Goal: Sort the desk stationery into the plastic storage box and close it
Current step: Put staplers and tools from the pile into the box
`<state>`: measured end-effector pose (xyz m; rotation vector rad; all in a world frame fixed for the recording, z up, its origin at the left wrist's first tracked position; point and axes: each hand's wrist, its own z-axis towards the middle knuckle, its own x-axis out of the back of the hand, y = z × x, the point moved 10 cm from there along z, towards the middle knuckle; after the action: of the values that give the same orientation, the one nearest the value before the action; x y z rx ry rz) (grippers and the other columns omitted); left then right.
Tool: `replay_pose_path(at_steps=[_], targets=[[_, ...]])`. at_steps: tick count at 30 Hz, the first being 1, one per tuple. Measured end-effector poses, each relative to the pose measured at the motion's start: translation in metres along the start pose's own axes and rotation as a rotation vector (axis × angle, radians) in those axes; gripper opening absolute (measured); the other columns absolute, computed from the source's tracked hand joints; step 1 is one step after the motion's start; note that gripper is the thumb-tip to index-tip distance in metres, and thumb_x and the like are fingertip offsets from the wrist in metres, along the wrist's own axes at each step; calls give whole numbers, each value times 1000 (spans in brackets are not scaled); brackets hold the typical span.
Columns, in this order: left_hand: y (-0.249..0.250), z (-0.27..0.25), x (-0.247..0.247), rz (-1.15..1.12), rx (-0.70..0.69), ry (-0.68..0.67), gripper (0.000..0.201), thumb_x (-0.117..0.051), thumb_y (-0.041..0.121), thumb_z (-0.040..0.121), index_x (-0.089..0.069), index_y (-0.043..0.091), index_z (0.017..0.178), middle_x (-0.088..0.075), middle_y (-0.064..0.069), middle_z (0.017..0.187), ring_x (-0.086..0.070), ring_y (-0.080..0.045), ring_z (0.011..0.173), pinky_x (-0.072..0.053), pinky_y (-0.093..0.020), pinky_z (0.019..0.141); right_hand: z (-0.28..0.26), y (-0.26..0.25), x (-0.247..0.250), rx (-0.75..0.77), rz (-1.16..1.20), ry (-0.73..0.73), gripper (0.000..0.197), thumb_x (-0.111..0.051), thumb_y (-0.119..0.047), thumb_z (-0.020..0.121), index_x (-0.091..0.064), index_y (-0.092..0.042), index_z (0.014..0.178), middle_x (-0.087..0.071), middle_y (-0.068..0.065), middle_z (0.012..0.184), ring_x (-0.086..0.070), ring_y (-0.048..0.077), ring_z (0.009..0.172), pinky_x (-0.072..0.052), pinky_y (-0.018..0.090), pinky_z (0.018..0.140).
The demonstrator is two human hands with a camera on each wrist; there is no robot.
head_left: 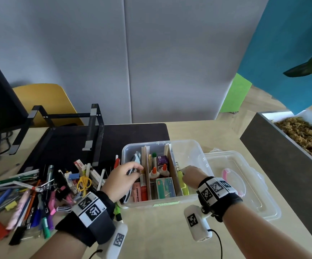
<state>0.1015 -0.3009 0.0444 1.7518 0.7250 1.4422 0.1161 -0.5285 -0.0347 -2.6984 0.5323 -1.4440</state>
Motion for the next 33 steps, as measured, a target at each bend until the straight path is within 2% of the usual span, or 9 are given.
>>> replay_pose_path(at_steps=[3,7,10,13,16,18,22,27,33], targets=[[1,-2,1,-19,-5,21,25,-50,8,93,-64,27,99,-60,15,108,-54,11,89,-39,-3,68,-13,-8,9,38,-113,-34,35,-39,-10,92,-56,4,118,-57,8,90,-52,25,98,-37,29,79],[0,-2,2,-46,11,31,24,-51,7,92,-65,27,95,-62,13,106,-53,10,90,-38,-3,66,-24,-20,37,75,-248,63,23,-37,-8,98,-59,-1,93,-59,12,115,-54,27,113,-42,29,95],[-1,-2,2,-72,21,41,26,-53,7,92,-63,30,88,-61,14,101,-55,6,88,-39,0,64,-23,-27,45,112,-303,31,33,-40,-9,97,-40,-9,64,-55,6,84,-56,22,85,-46,18,66],[-3,-3,0,-131,48,18,23,-51,5,92,-63,25,92,-63,8,86,-60,-4,65,-45,-2,58,-28,-35,54,178,-355,-27,30,-44,-6,95,-45,-14,66,-61,14,115,-60,29,108,-37,20,51],[-3,-6,-2,-157,76,-7,21,-49,6,94,-63,21,99,-58,3,61,-58,-14,42,-54,-31,60,-30,-33,65,129,-408,-50,22,-37,-3,96,-59,-3,96,-59,19,112,-53,30,121,-32,18,50],[-5,-6,0,-172,91,10,22,-49,6,94,-63,21,100,-58,1,56,-57,-14,40,-54,-39,58,-28,-32,66,84,-442,-76,27,-33,0,97,-53,2,79,-59,20,100,-53,30,121,-36,21,46],[-6,-8,1,-181,105,21,22,-50,7,93,-64,22,100,-59,0,48,-58,-18,45,-56,-43,57,-14,-31,58,99,-492,-116,33,-41,-4,95,-51,5,125,-57,18,128,-58,28,115,-50,29,85],[-10,-7,1,-179,121,28,24,-50,8,92,-64,27,97,-61,-4,53,-60,-23,49,-56,-46,59,2,-22,44,94,-571,-247,28,-48,-15,93,-58,-6,118,-72,8,102,-69,21,96,-49,26,55],[-13,-6,1,-190,137,42,27,-49,7,91,-63,28,97,-67,-14,74,-61,-21,52,-57,-51,60,20,-25,34,94,-592,-327,18,-50,-11,83,-67,-5,82,-64,11,74,-57,23,63,-45,29,58]])
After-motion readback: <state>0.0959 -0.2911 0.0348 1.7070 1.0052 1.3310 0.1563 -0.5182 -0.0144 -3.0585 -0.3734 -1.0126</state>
